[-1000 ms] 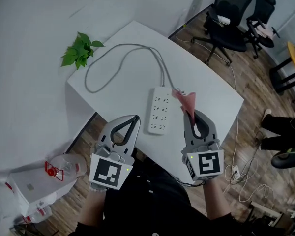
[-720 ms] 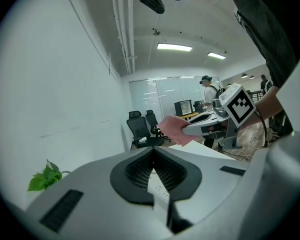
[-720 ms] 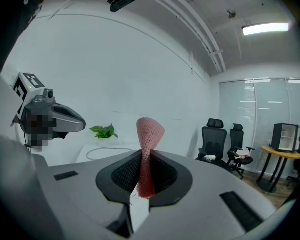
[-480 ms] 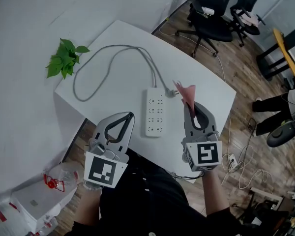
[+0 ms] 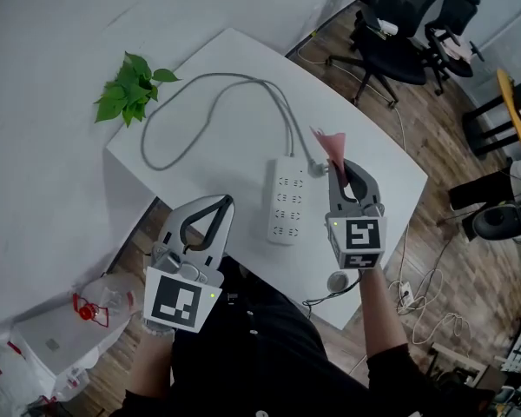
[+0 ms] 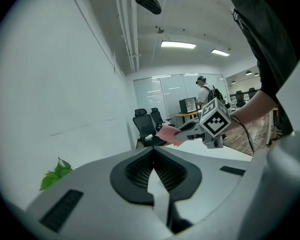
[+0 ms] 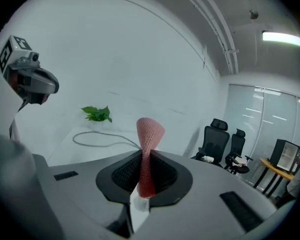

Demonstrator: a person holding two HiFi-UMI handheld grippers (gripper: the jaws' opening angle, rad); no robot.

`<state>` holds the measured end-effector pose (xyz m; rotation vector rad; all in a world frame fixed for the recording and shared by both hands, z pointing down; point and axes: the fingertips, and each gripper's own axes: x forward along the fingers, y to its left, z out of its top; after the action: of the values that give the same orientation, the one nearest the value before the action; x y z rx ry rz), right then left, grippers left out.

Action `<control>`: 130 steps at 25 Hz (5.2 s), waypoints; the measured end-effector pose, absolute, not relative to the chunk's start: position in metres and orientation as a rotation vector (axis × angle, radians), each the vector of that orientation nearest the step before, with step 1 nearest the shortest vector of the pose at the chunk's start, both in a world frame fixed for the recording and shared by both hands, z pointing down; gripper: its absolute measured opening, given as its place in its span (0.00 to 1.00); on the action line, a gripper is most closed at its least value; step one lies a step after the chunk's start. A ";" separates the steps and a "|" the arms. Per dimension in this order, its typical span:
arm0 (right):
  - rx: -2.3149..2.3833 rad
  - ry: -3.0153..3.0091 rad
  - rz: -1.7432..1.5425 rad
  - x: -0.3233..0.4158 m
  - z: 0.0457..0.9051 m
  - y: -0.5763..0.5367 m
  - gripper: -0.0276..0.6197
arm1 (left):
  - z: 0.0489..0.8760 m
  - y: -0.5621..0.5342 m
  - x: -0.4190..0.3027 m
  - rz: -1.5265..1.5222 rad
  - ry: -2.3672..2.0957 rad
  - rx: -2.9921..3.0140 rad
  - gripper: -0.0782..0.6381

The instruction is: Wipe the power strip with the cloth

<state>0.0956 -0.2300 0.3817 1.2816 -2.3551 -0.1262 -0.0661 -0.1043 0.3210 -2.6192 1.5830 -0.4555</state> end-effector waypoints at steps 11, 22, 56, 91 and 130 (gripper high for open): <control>1.210 -2.227 -0.024 0.087 0.446 -0.277 0.13 | 0.324 -0.096 -0.096 -0.459 1.690 -2.576 0.13; 1.087 -2.119 0.048 0.082 0.513 -0.287 0.13 | 0.326 -0.090 -0.112 -0.481 1.754 -2.537 0.13; 0.842 -2.091 0.111 0.072 0.557 -0.233 0.13 | 0.330 -0.092 -0.104 -0.478 1.716 -2.583 0.13; 0.642 -2.210 0.256 0.079 0.561 -0.099 0.13 | 0.333 -0.115 -0.063 -0.470 1.533 -2.682 0.13; 0.684 -2.248 0.278 0.075 0.538 -0.078 0.13 | 0.336 -0.121 -0.057 -0.462 1.500 -2.705 0.13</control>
<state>0.0752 -0.0777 0.5376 0.6836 -2.2479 0.2781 -0.0566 -0.1213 0.3358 -2.7047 1.4997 -0.4617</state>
